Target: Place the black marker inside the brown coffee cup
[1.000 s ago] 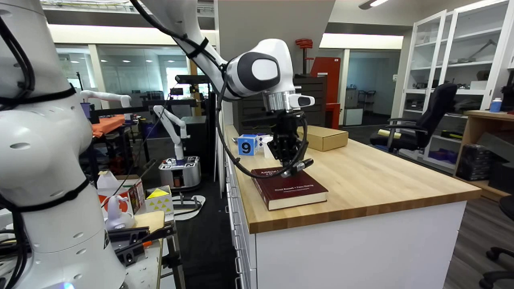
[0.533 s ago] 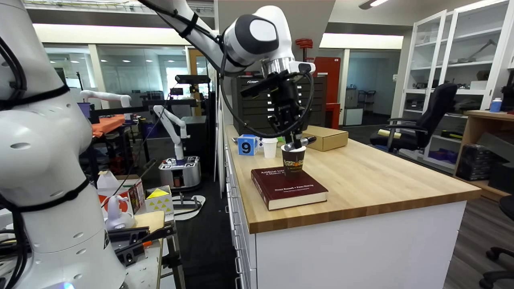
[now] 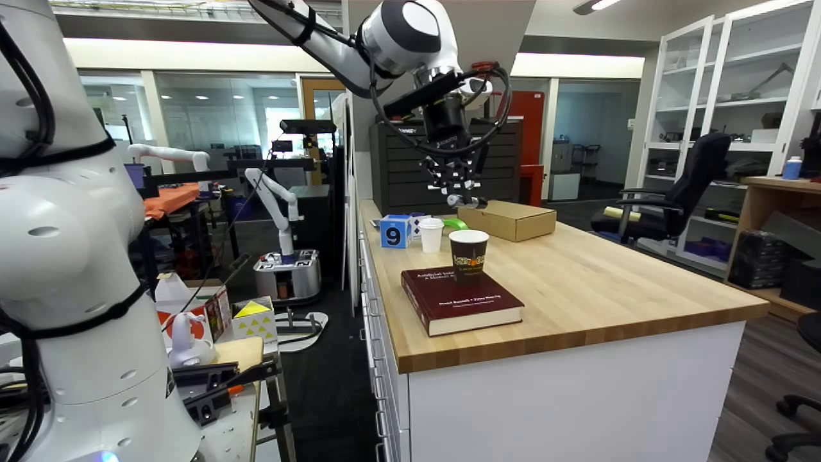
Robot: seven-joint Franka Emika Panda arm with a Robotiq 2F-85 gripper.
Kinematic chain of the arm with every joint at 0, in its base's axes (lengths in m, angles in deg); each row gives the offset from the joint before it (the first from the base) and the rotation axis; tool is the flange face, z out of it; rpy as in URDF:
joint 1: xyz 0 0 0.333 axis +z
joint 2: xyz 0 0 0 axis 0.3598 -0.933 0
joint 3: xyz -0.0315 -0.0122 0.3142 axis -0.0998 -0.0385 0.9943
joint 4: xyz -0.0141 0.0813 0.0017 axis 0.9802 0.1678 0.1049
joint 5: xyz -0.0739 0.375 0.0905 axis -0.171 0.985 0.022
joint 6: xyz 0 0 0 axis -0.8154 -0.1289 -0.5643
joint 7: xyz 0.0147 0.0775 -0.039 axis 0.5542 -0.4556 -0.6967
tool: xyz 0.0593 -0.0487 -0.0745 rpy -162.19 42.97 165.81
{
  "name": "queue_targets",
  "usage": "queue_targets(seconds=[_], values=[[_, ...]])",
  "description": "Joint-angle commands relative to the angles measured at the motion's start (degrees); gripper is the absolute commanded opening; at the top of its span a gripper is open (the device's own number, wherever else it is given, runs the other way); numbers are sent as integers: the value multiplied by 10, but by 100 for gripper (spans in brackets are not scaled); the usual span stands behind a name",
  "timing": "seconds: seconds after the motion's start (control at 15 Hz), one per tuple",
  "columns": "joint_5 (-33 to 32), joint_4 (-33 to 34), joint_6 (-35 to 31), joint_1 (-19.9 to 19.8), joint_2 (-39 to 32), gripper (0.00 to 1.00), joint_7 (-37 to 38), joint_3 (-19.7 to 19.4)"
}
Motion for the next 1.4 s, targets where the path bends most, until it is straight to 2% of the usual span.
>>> queue_targets(seconds=[0.0,0.47,1.33], values=[[-36,62,60,14,-48,6,-37,12],[-88,130,122,40,-136,6,-85,29],[-194,230,227,95,-245,6,-163,56]])
